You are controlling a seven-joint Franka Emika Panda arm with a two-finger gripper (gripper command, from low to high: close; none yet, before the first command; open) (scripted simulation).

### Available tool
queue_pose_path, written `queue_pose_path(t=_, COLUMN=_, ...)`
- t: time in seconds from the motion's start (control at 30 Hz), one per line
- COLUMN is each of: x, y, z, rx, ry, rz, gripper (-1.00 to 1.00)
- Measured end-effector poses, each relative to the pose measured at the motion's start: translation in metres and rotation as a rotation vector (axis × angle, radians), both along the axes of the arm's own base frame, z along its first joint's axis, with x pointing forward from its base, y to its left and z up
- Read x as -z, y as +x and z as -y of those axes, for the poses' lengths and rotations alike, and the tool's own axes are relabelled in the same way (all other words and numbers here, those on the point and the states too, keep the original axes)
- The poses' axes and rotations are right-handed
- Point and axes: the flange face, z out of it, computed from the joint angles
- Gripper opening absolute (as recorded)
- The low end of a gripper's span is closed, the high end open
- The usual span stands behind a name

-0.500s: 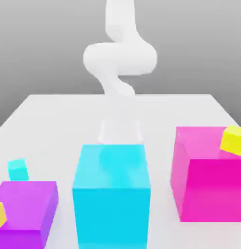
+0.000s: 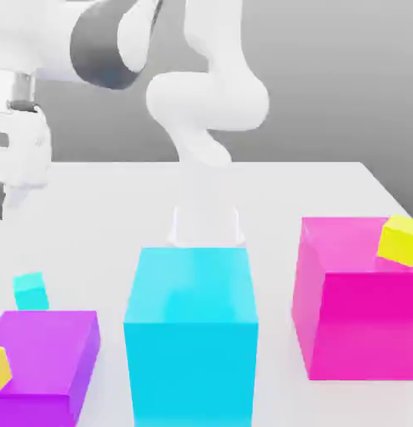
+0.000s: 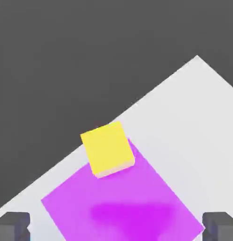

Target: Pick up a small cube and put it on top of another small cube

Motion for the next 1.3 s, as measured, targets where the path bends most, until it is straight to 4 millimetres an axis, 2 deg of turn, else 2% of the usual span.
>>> queue_pose_path(t=0.07, x=0.042, y=-0.031, z=0.02, rx=0.093, ry=0.041, rz=-0.05, gripper=0.0)
queue_pose_path(t=0.1, x=0.062, y=-0.054, z=0.035, rx=0.16, ry=0.064, rz=-0.075, gripper=0.0)
queue_pose_path(t=0.2, x=0.119, y=-0.107, z=0.047, rx=0.289, ry=0.129, rz=-0.146, gripper=0.0)
queue_pose_path(t=0.27, x=0.144, y=-0.116, z=0.047, rx=0.308, ry=0.143, rz=-0.163, gripper=0.0)
queue_pose_path(t=0.4, x=0.188, y=-0.119, z=0.046, rx=0.314, ry=0.147, rz=-0.169, gripper=0.0)
queue_pose_path(t=0.43, x=0.196, y=-0.119, z=0.046, rx=0.315, ry=0.147, rz=-0.17, gripper=-1.0)
queue_pose_path(t=0.63, x=0.2, y=-0.119, z=0.045, rx=0.315, ry=0.147, rz=-0.17, gripper=-1.0)
queue_pose_path(t=0.7, x=0.19, y=-0.119, z=0.046, rx=0.315, ry=0.148, rz=-0.17, gripper=-1.0)
queue_pose_path(t=0.87, x=0.141, y=-0.117, z=0.046, rx=0.314, ry=0.148, rz=-0.165, gripper=-1.0)
queue_pose_path(t=0.9, x=0.129, y=-0.103, z=0.046, rx=0.301, ry=0.142, rz=-0.146, gripper=-1.0)
queue_pose_path(t=0.93, x=0.116, y=-0.078, z=0.036, rx=0.261, ry=0.141, rz=-0.132, gripper=-1.0)
queue_pose_path(t=1.03, x=0.075, y=0.005, z=-0.018, rx=0.122, ry=0.148, rz=-0.092, gripper=-1.0)
queue_pose_path(t=1.13, x=0.03, y=0.07, z=-0.088, rx=0.0, ry=0.168, rz=-0.057, gripper=-1.0)
queue_pose_path(t=1.23, x=-0.018, y=0.113, z=-0.167, rx=-0.11, ry=0.196, rz=-0.029, gripper=-1.0)
queue_pose_path(t=1.3, x=-0.041, y=0.126, z=-0.216, rx=-0.173, ry=0.209, rz=-0.028, gripper=-1.0)
